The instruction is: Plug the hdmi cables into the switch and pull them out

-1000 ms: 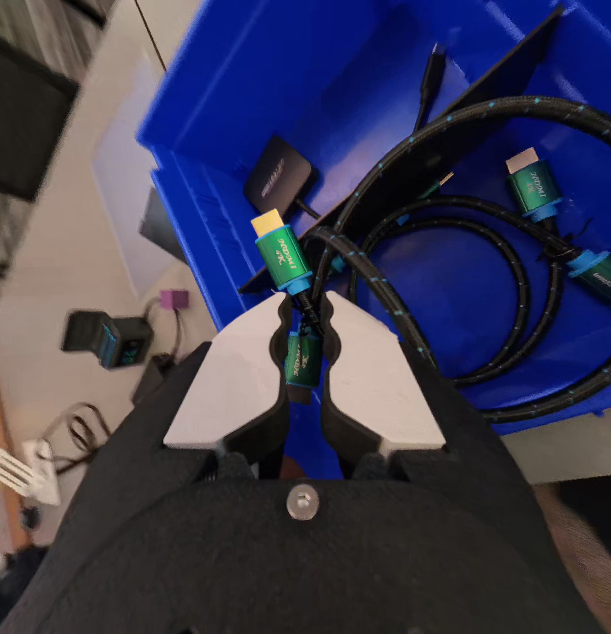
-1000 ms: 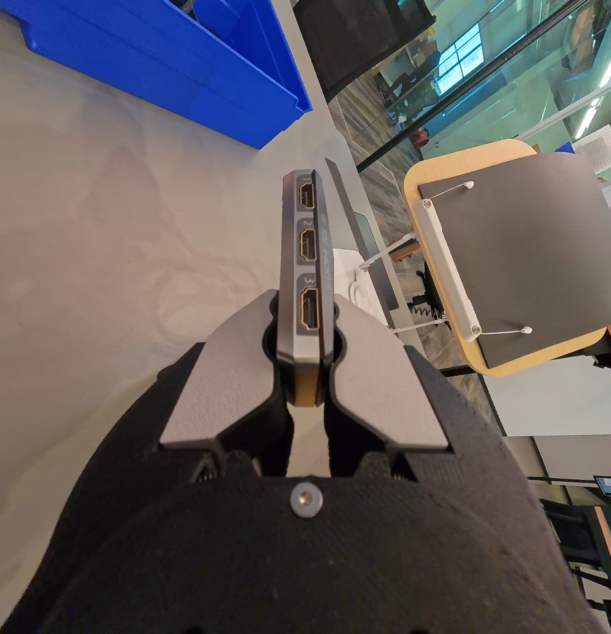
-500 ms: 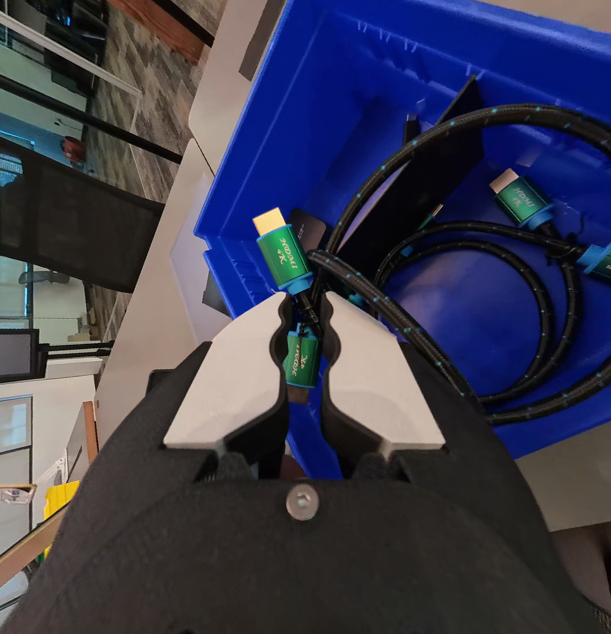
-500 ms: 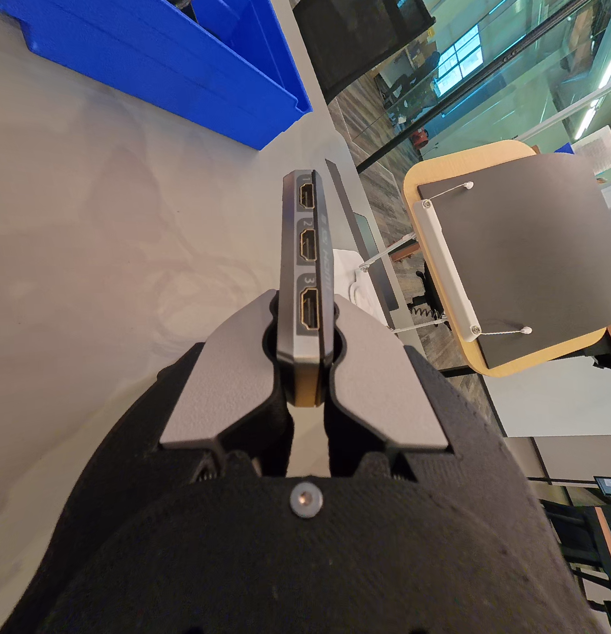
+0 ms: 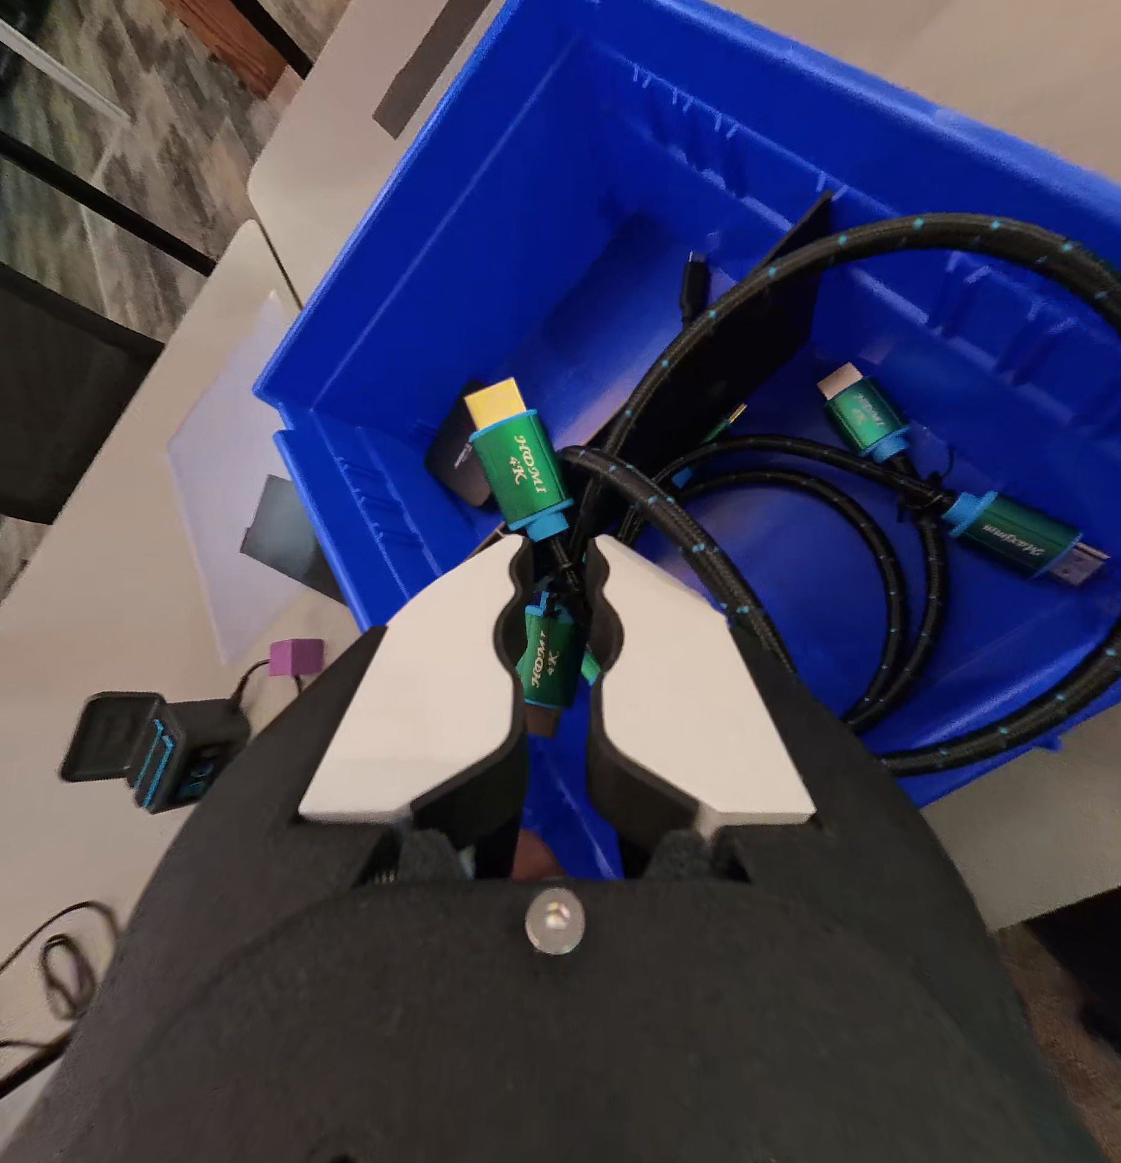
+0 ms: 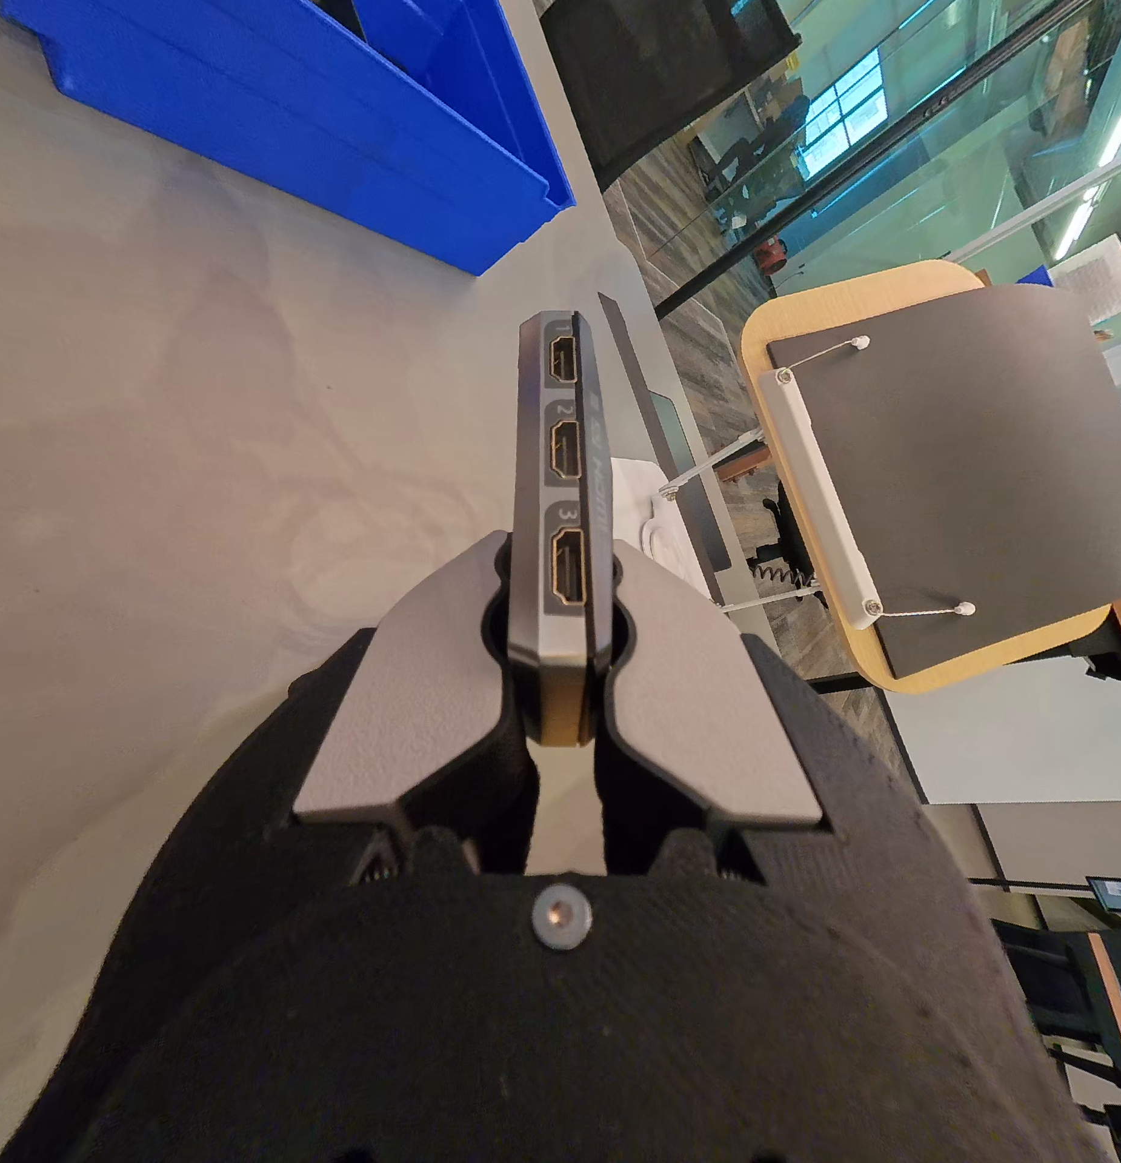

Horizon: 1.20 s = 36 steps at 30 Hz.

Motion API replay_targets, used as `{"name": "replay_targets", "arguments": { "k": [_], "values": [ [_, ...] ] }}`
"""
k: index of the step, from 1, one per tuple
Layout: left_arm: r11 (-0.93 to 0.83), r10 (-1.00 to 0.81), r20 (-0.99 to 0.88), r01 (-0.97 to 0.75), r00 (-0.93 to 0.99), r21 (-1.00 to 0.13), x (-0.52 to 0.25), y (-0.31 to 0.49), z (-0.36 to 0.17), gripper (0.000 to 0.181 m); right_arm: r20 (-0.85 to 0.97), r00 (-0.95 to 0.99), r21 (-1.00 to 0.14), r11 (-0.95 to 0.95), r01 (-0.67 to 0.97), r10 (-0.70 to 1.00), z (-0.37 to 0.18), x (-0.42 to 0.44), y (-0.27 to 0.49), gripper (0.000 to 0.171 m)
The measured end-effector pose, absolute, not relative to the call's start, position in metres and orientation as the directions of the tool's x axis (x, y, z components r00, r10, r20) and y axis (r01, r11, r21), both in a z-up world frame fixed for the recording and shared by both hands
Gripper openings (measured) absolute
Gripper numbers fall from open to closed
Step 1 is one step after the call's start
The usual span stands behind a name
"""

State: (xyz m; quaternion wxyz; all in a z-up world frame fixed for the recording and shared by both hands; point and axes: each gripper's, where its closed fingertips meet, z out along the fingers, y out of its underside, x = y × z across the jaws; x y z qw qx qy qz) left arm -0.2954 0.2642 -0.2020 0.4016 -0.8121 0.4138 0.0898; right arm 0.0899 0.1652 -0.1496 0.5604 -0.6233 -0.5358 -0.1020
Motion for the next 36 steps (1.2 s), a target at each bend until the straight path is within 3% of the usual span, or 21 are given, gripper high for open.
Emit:
{"name": "replay_targets", "arguments": {
  "k": [12, 16, 19, 25, 36],
  "values": [
    [-0.292, -0.554, -0.544, -0.759, 0.631, -0.582, -0.312, 0.264, -0.178, 0.017, 0.726, 0.407, -0.592, 0.204, 0.779, 0.554, -0.149, 0.090, 0.165, 0.023],
    [-0.332, -0.553, -0.600, -0.813, 0.578, -0.478, -0.324, 0.259, -0.176, 0.016, 0.726, 0.407, -0.593, 0.204, 0.779, 0.554, -0.149, 0.089, 0.165, 0.023],
    [-0.433, -0.595, -0.617, -0.852, 0.516, -0.295, -0.343, 0.251, -0.198, 0.016, 0.725, 0.406, -0.593, 0.205, 0.779, 0.555, -0.150, 0.089, 0.165, 0.023],
    [-0.479, -0.635, -0.549, -0.835, 0.542, -0.270, -0.341, 0.246, -0.220, 0.018, 0.725, 0.409, -0.594, 0.203, 0.778, 0.554, -0.149, 0.090, 0.165, 0.023],
    [-0.450, -0.435, -0.777, -0.857, 0.455, -0.250, -0.354, 0.270, -0.176, 0.013, 0.724, 0.412, -0.595, 0.201, 0.778, 0.553, -0.149, 0.091, 0.166, 0.023]
  ]
}}
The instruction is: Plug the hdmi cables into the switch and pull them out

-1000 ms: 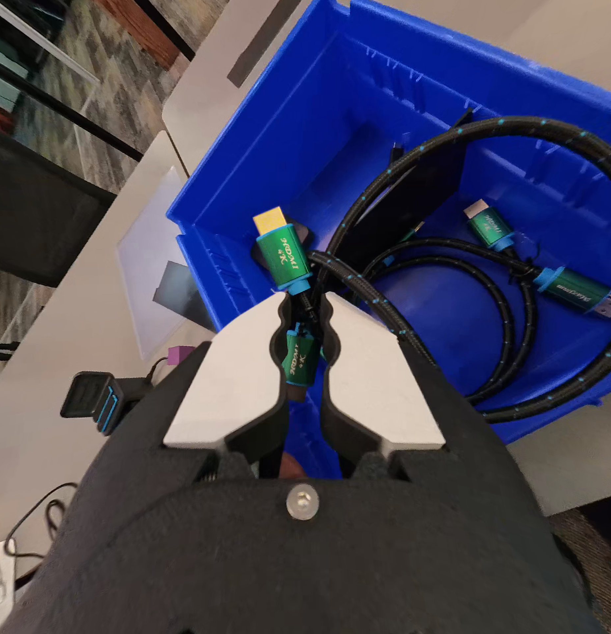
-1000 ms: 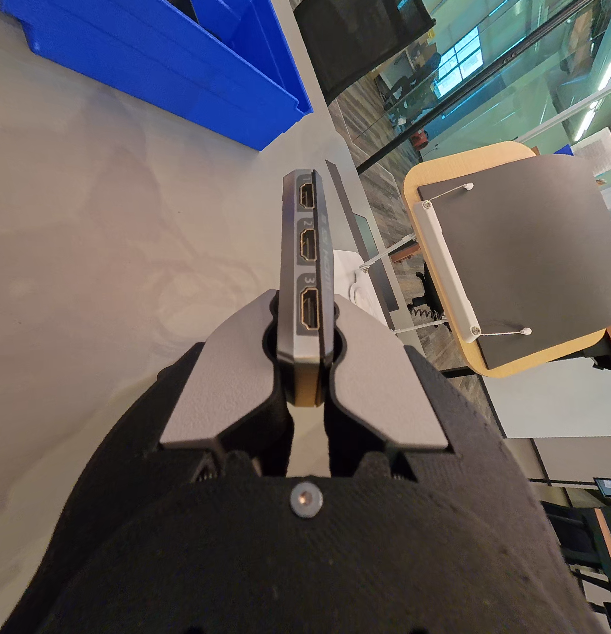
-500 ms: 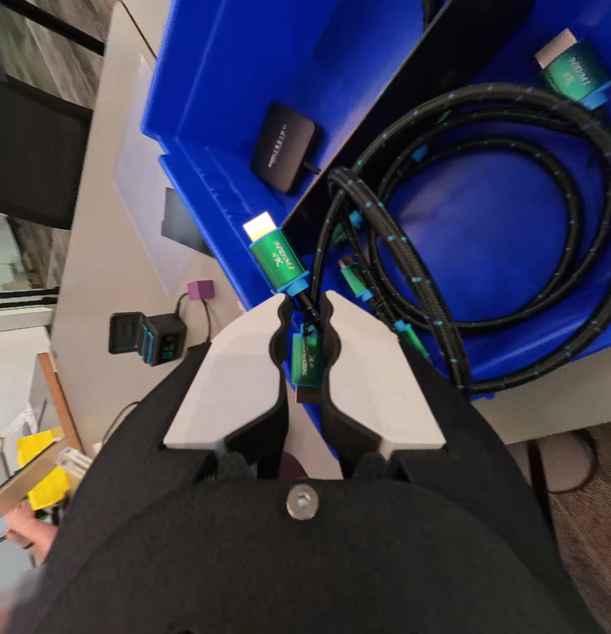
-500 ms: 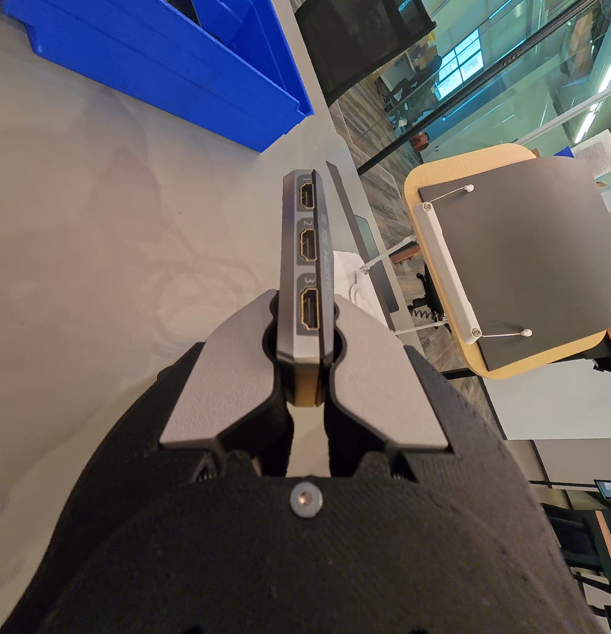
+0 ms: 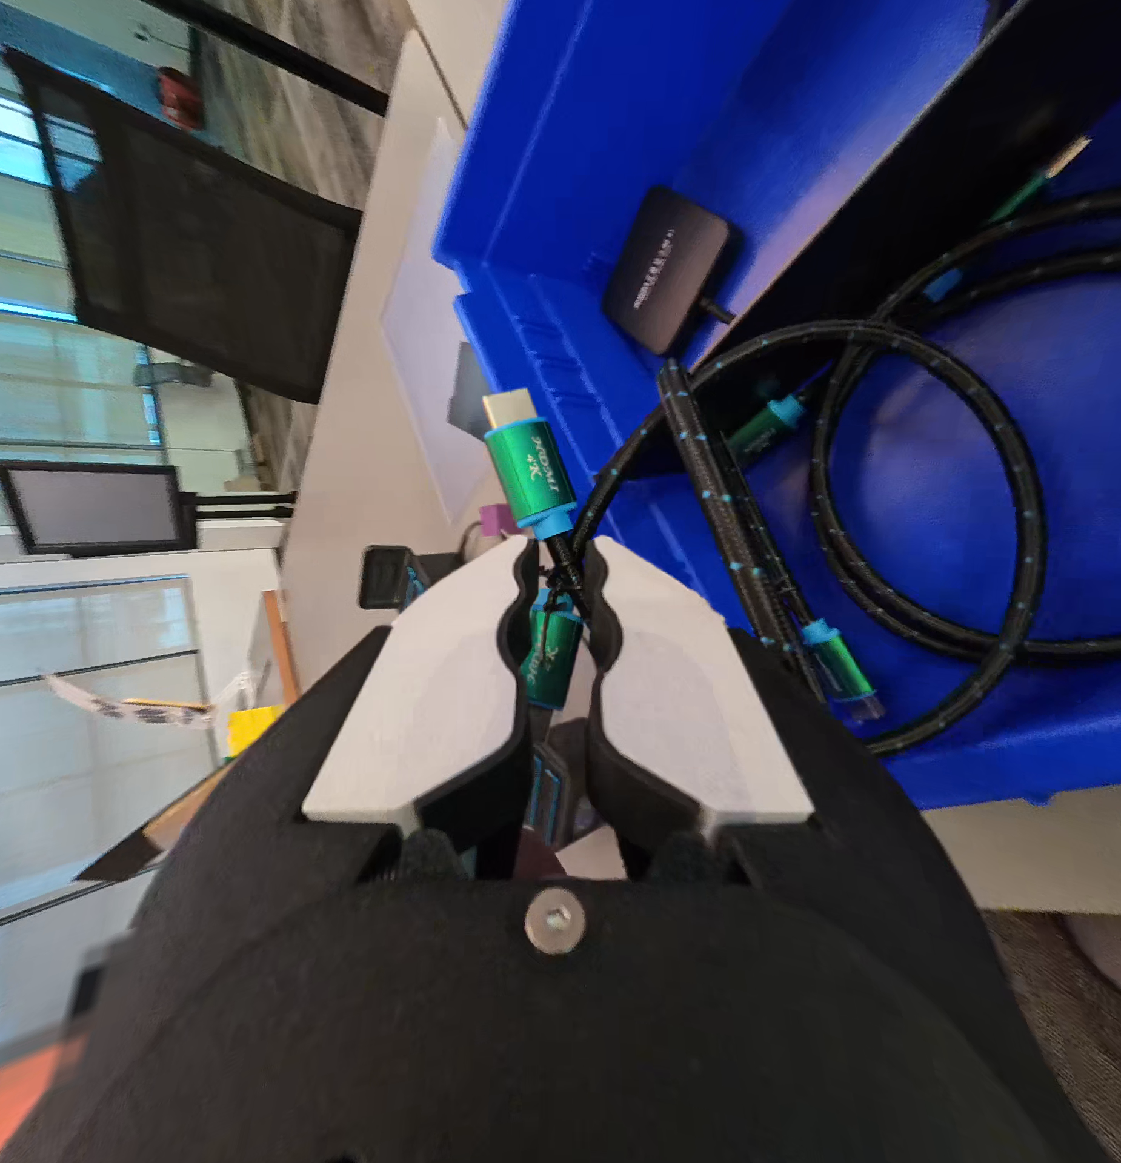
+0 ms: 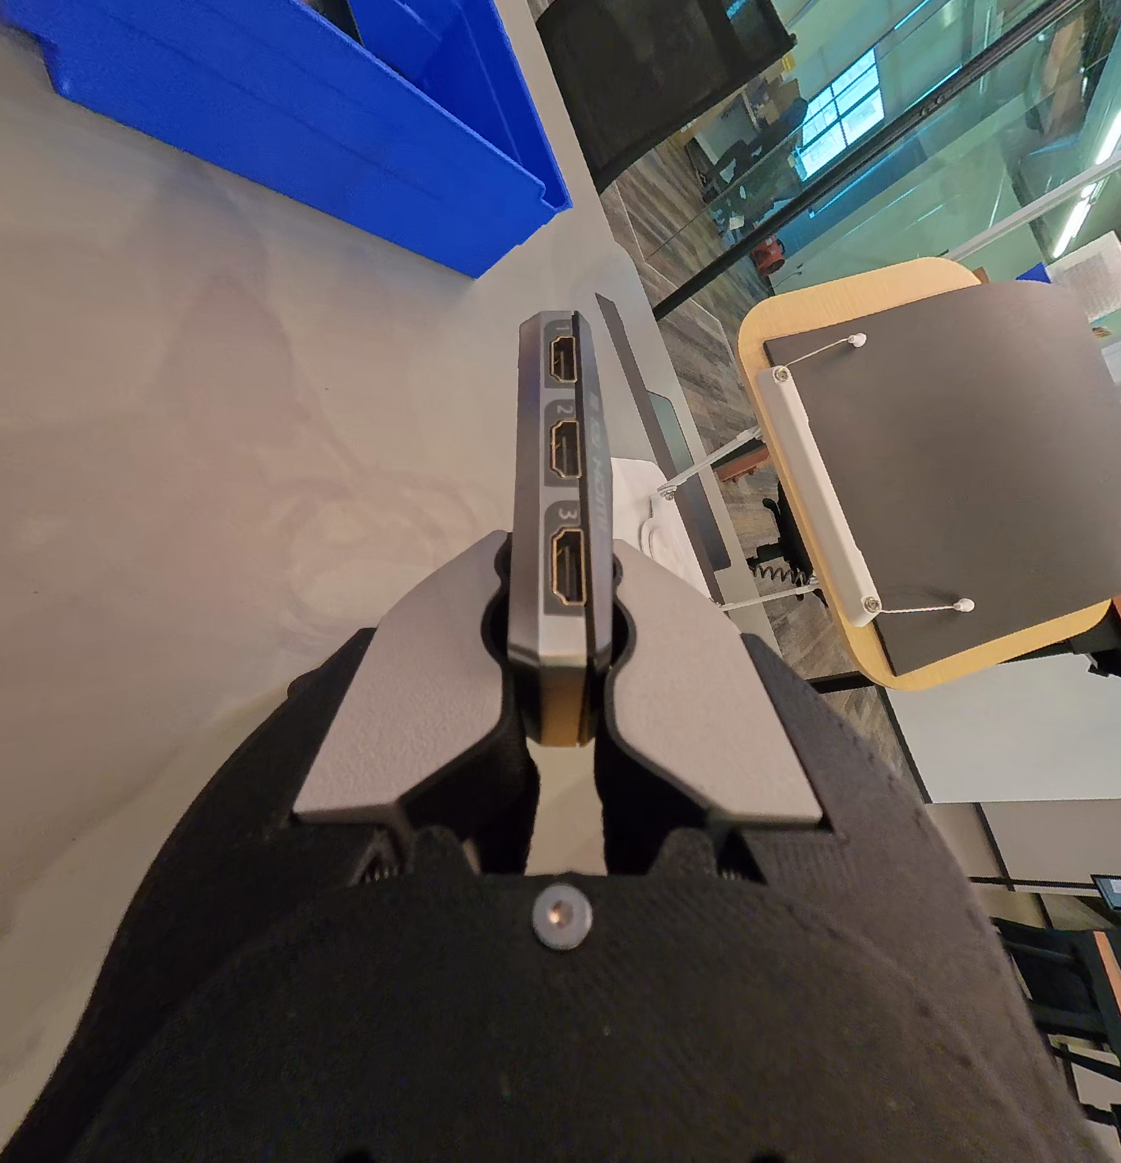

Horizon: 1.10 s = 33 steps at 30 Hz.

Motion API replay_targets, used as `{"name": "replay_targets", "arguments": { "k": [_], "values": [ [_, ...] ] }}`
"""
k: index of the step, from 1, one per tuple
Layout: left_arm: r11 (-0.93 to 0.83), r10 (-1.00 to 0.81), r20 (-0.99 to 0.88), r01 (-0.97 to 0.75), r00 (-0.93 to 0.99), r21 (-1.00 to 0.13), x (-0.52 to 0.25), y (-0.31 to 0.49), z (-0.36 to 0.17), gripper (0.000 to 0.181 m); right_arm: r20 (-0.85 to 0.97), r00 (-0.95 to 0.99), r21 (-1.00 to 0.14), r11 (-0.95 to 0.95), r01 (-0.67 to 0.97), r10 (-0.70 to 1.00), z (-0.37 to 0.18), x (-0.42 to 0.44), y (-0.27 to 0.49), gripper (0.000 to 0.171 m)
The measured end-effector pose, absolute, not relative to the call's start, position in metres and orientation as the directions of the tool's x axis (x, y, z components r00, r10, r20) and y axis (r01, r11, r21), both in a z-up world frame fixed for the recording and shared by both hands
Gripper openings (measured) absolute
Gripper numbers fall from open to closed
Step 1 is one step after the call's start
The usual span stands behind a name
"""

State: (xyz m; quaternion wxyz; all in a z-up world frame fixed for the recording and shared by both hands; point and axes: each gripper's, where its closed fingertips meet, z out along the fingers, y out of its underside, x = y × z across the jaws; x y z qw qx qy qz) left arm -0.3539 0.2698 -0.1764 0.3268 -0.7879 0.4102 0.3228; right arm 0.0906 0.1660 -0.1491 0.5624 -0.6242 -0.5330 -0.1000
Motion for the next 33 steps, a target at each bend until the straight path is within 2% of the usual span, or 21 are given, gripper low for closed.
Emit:
{"name": "replay_targets", "arguments": {
  "k": [9, 14, 17, 21, 23, 26, 29, 32, 33],
  "values": [
    [-0.304, -0.335, -0.894, -0.932, 0.298, -0.197, -0.337, 0.278, -0.146, 0.013, 0.725, 0.413, -0.596, 0.201, 0.778, 0.552, -0.148, 0.091, 0.166, 0.023],
    [-0.224, -0.354, -0.911, -0.965, 0.212, -0.138, -0.326, 0.275, -0.144, 0.012, 0.724, 0.413, -0.596, 0.200, 0.777, 0.552, -0.148, 0.091, 0.166, 0.023],
    [-0.136, -0.445, -0.882, -0.985, 0.156, -0.106, -0.303, 0.271, -0.157, 0.012, 0.724, 0.413, -0.595, 0.199, 0.778, 0.552, -0.149, 0.091, 0.166, 0.023],
    [-0.037, -0.480, -0.875, -0.995, -0.065, 0.094, -0.291, 0.272, -0.166, 0.012, 0.725, 0.411, -0.593, 0.198, 0.780, 0.553, -0.150, 0.090, 0.166, 0.023],
    [-0.082, -0.431, -0.901, -0.993, -0.041, 0.085, -0.303, 0.281, -0.144, 0.012, 0.725, 0.411, -0.593, 0.198, 0.781, 0.553, -0.150, 0.089, 0.166, 0.023],
    [-0.088, -0.344, -0.935, -0.988, -0.093, 0.131, -0.309, 0.290, -0.123, 0.012, 0.726, 0.409, -0.592, 0.198, 0.781, 0.553, -0.150, 0.089, 0.167, 0.023],
    [-0.039, -0.325, -0.942, -0.994, -0.084, 0.102, -0.306, 0.287, -0.119, 0.011, 0.724, 0.410, -0.593, 0.197, 0.781, 0.555, -0.151, 0.088, 0.167, 0.023],
    [-0.067, -0.251, -0.967, -0.996, -0.037, 0.055, -0.313, 0.289, -0.111, 0.009, 0.721, 0.412, -0.597, 0.197, 0.778, 0.557, -0.151, 0.088, 0.167, 0.023],
    [-0.054, -0.290, -0.957, -0.998, -0.007, 0.024, -0.311, 0.286, -0.118, 0.009, 0.721, 0.412, -0.597, 0.197, 0.777, 0.557, -0.151, 0.088, 0.167, 0.023]
  ]
}}
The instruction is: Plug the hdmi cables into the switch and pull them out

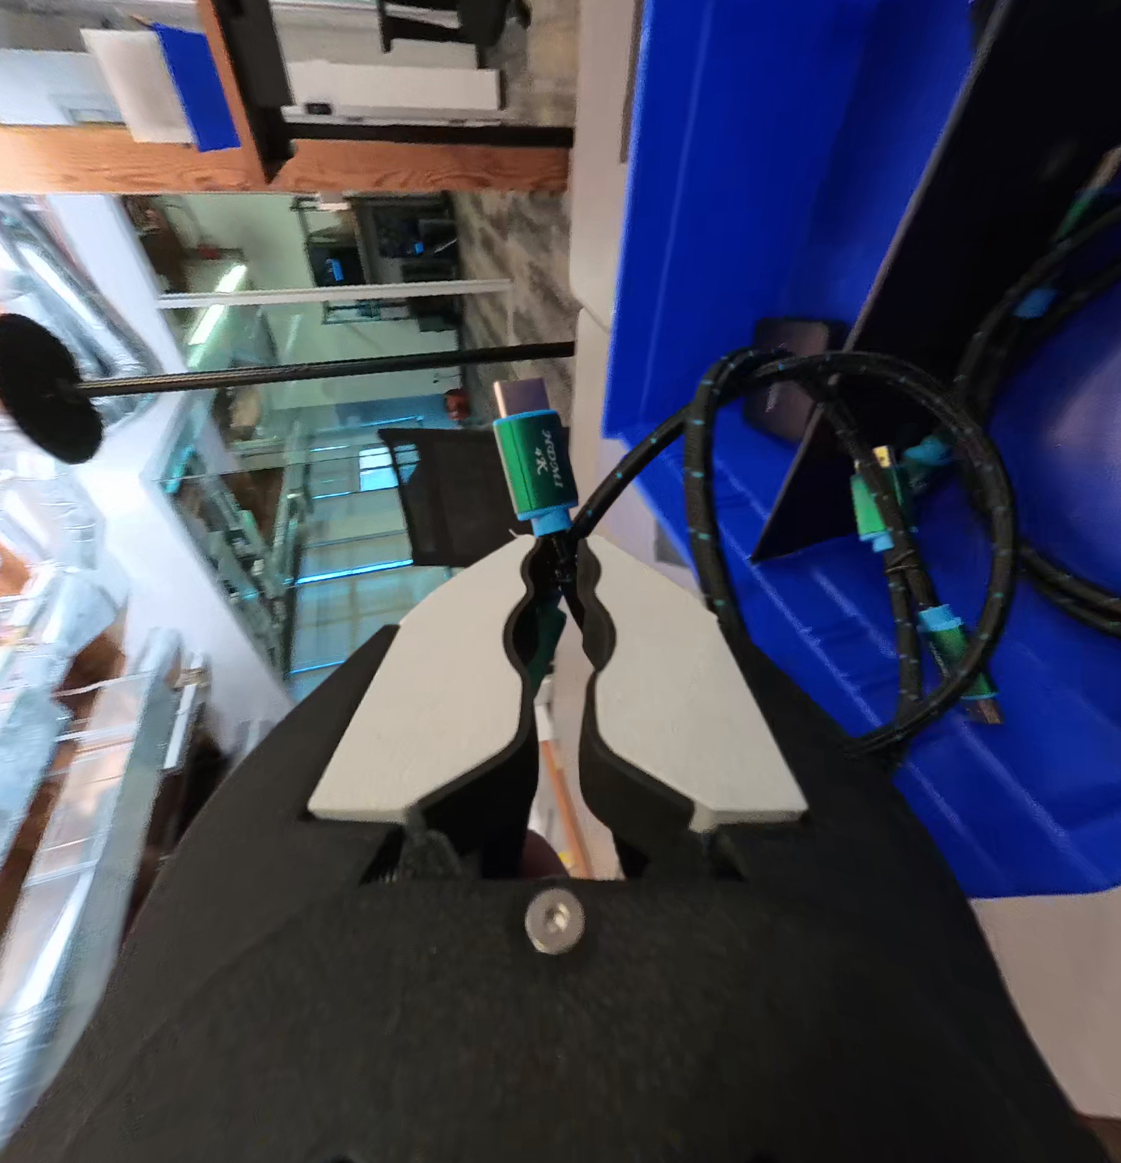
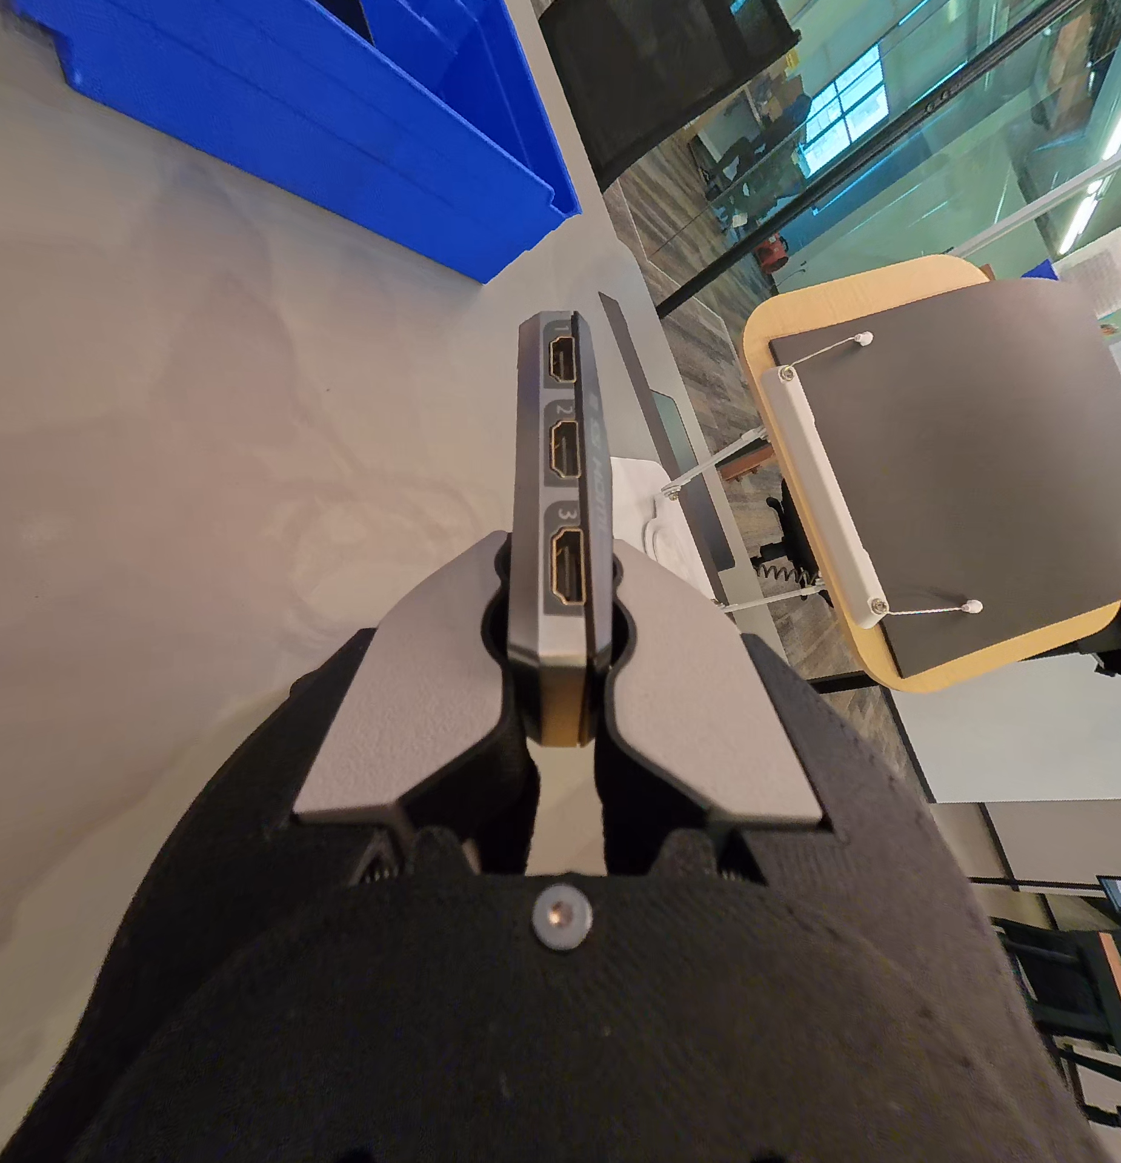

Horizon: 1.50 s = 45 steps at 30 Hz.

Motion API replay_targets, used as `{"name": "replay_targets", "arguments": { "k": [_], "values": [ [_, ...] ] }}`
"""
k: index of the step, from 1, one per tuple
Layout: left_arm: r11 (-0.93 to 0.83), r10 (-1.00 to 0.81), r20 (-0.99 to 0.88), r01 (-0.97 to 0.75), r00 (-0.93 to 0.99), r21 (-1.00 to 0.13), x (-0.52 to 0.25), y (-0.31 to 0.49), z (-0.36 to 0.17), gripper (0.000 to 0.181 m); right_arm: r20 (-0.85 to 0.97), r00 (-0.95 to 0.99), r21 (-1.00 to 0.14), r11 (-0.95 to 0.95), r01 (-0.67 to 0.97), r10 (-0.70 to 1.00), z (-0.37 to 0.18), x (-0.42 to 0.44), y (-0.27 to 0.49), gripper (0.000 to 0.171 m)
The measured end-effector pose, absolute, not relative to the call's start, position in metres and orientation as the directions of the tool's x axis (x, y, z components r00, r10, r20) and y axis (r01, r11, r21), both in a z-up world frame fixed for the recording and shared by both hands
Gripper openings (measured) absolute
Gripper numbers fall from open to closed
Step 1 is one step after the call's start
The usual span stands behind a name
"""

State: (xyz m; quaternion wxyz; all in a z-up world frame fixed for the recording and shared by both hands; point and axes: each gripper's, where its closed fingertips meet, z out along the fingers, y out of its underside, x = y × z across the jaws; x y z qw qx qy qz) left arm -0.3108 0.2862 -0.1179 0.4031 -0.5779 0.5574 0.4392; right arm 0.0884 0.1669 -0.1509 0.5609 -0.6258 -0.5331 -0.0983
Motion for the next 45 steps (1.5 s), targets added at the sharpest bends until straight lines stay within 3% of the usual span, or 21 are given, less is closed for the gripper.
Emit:
{"name": "replay_targets", "arguments": {
  "k": [2, 7, 10, 17, 24, 35, 38, 45],
  "values": [
    [-0.081, -0.222, -0.973, -0.996, 0.063, -0.046, -0.315, 0.288, -0.110, 0.009, 0.722, 0.412, -0.597, 0.199, 0.777, 0.556, -0.150, 0.089, 0.167, 0.023],
    [-0.037, -0.131, -0.988, -0.997, 0.077, -0.073, -0.310, 0.288, -0.094, 0.008, 0.723, 0.410, -0.595, 0.200, 0.778, 0.555, -0.150, 0.088, 0.166, 0.023],
    [-0.053, -0.059, -0.986, -0.987, 0.154, -0.151, -0.316, 0.292, -0.080, 0.008, 0.724, 0.409, -0.594, 0.201, 0.779, 0.555, -0.150, 0.088, 0.166, 0.023],
    [-0.059, -0.060, -0.945, -0.947, 0.320, -0.317, -0.326, 0.297, -0.063, 0.008, 0.723, 0.413, -0.596, 0.198, 0.778, 0.553, -0.150, 0.089, 0.166, 0.023],
    [0.034, -0.321, -0.847, -0.889, 0.424, -0.457, -0.259, 0.275, -0.060, 0.008, 0.739, 0.398, -0.574, 0.198, 0.795, 0.543, -0.152, 0.089, 0.168, 0.023],
    [0.182, -0.680, -0.682, -0.839, 0.269, -0.512, -0.102, 0.216, -0.092, 0.008, 0.795, 0.352, -0.493, 0.186, 0.850, 0.494, -0.156, 0.094, 0.175, 0.023],
    [0.182, -0.767, -0.589, -0.794, 0.254, -0.580, -0.066, 0.205, -0.107, 0.008, 0.806, 0.347, -0.476, 0.176, 0.862, 0.480, -0.157, 0.096, 0.180, 0.023],
    [0.107, -0.844, -0.499, -0.850, 0.196, -0.516, -0.029, 0.208, -0.172, 0.008, 0.805, 0.360, -0.474, 0.147, 0.868, 0.471, -0.160, 0.101, 0.187, 0.023]
  ]
}}
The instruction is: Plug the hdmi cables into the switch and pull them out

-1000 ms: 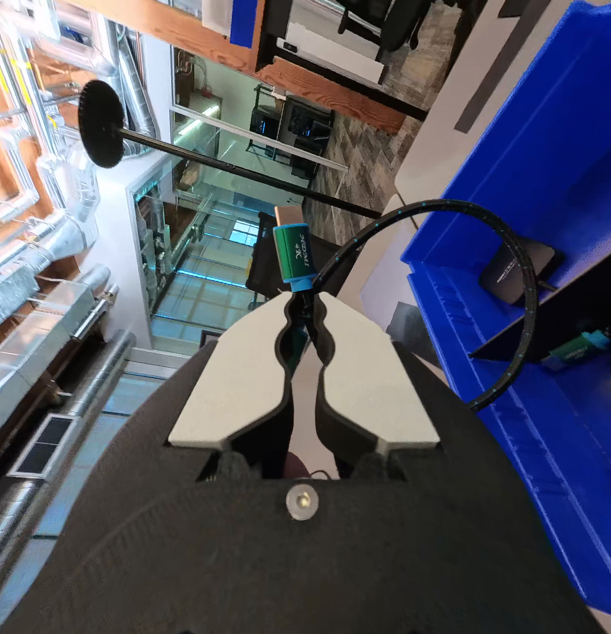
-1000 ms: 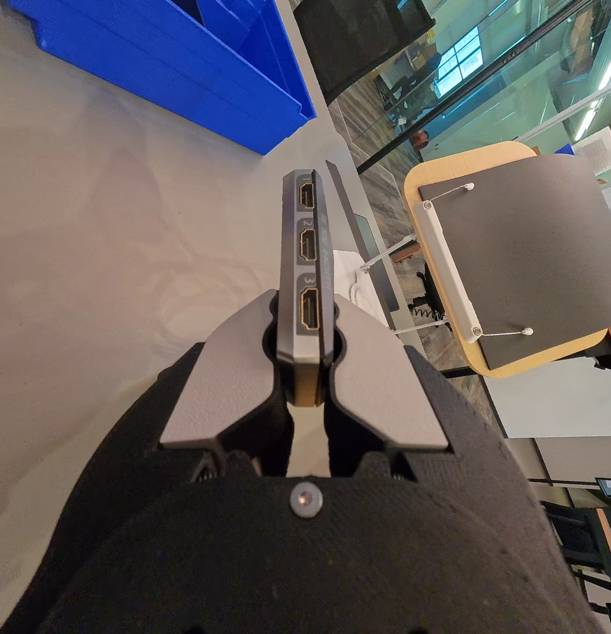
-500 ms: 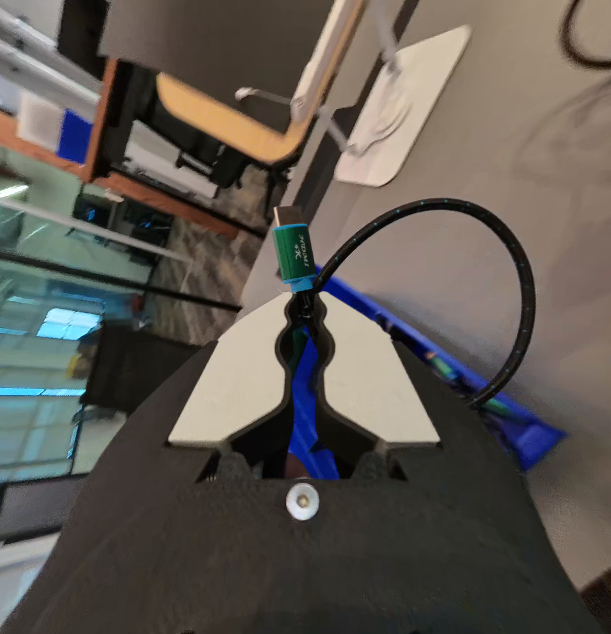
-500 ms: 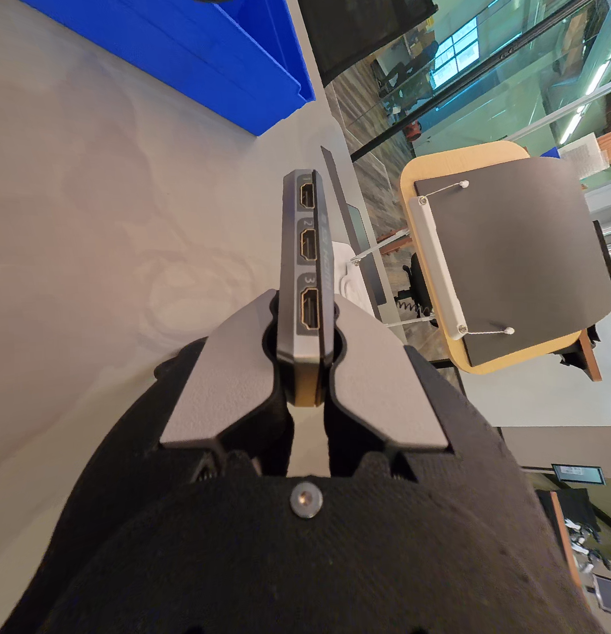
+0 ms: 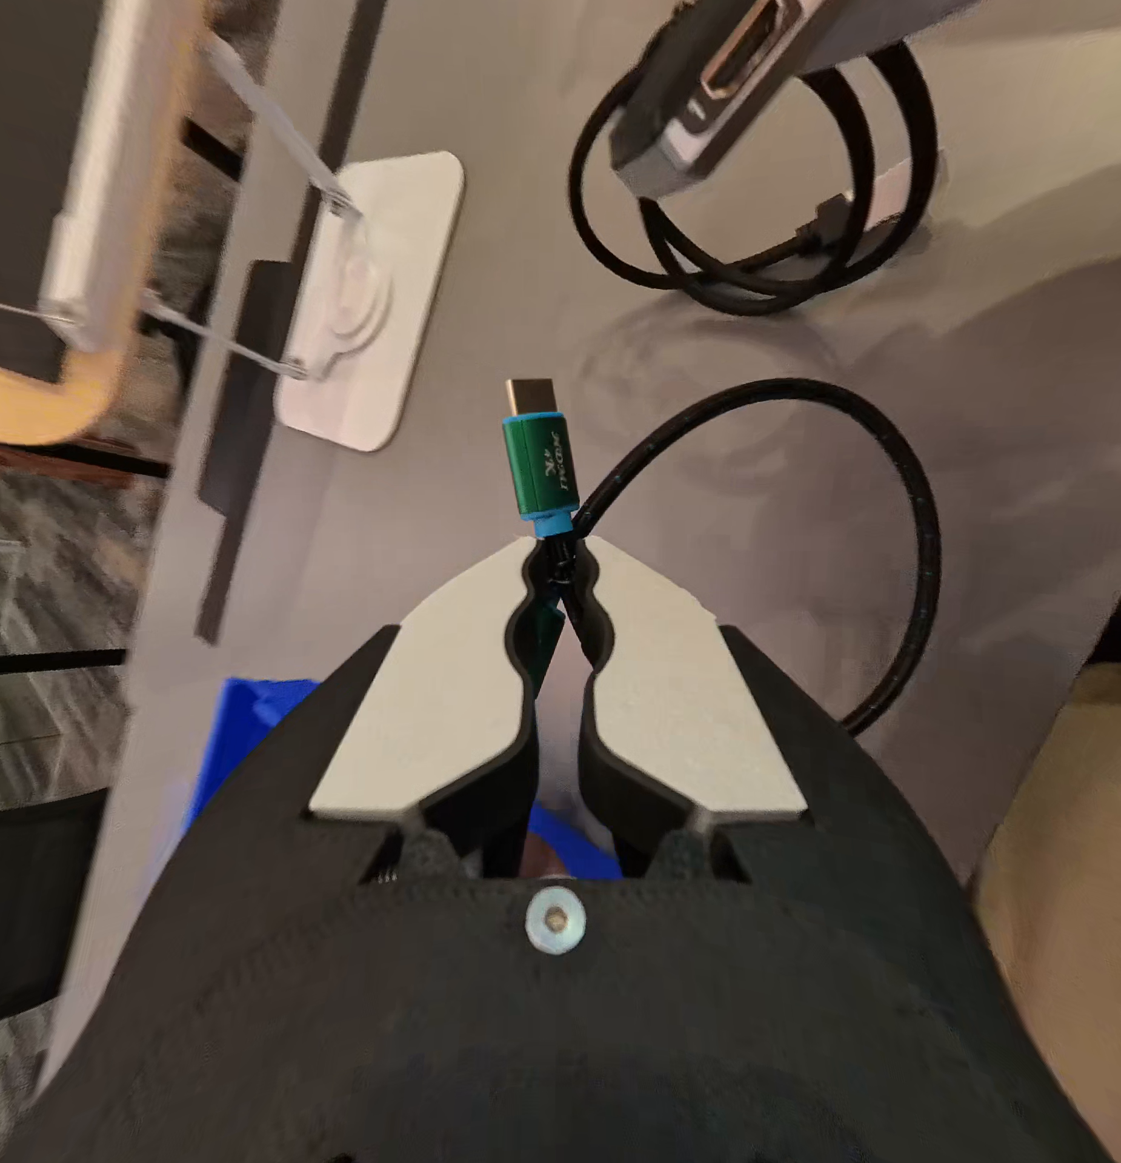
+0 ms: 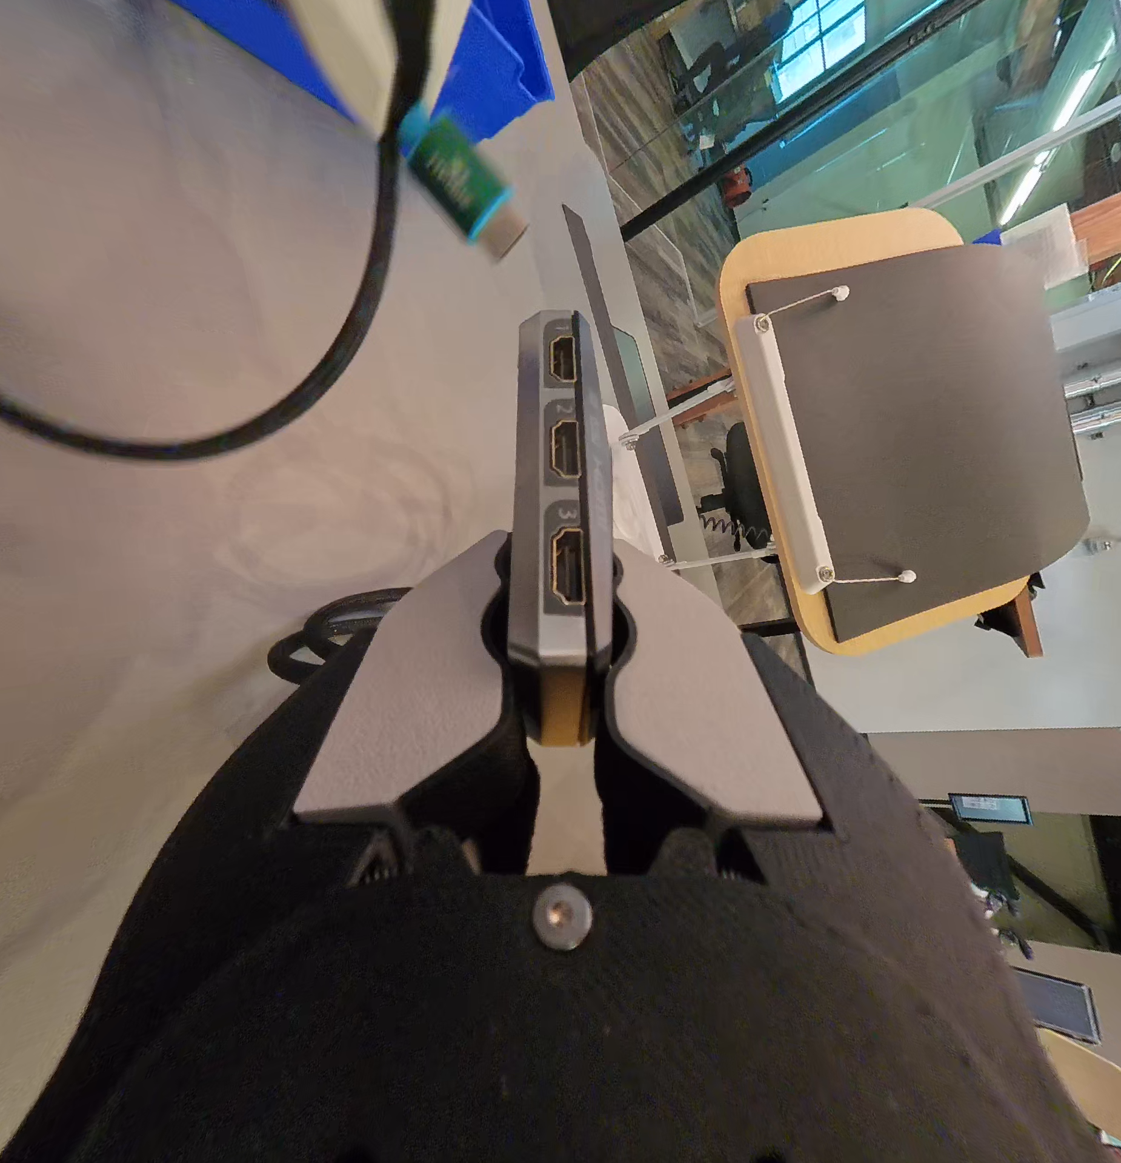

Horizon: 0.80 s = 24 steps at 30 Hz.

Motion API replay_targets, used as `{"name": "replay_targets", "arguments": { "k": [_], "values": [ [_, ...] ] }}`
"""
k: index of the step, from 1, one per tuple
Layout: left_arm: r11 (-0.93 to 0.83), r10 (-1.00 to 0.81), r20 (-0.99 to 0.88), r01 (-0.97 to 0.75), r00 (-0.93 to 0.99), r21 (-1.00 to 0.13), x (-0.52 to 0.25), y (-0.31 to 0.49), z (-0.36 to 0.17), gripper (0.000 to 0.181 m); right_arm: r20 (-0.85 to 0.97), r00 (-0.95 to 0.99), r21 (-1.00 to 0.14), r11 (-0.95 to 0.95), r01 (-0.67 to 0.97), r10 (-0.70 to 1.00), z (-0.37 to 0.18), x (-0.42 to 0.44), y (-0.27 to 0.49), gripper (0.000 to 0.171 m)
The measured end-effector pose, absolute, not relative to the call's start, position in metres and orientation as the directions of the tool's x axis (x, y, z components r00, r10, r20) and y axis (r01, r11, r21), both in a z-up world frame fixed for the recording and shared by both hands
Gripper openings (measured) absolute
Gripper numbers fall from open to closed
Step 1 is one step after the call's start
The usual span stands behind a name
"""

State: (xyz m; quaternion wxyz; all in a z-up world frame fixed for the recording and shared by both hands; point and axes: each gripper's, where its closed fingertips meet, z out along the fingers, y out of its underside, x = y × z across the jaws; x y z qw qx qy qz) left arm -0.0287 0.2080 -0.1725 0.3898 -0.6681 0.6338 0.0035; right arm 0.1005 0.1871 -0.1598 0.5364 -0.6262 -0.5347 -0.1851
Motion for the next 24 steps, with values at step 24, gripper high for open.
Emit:
{"name": "replay_targets", "arguments": {
  "k": [24],
  "values": [
    [0.216, -0.703, -0.711, -0.955, -0.008, -0.202, -0.007, 0.232, -0.292, 0.016, 0.784, 0.388, -0.510, 0.146, 0.848, 0.485, -0.157, 0.103, 0.184, 0.023]
  ]
}}
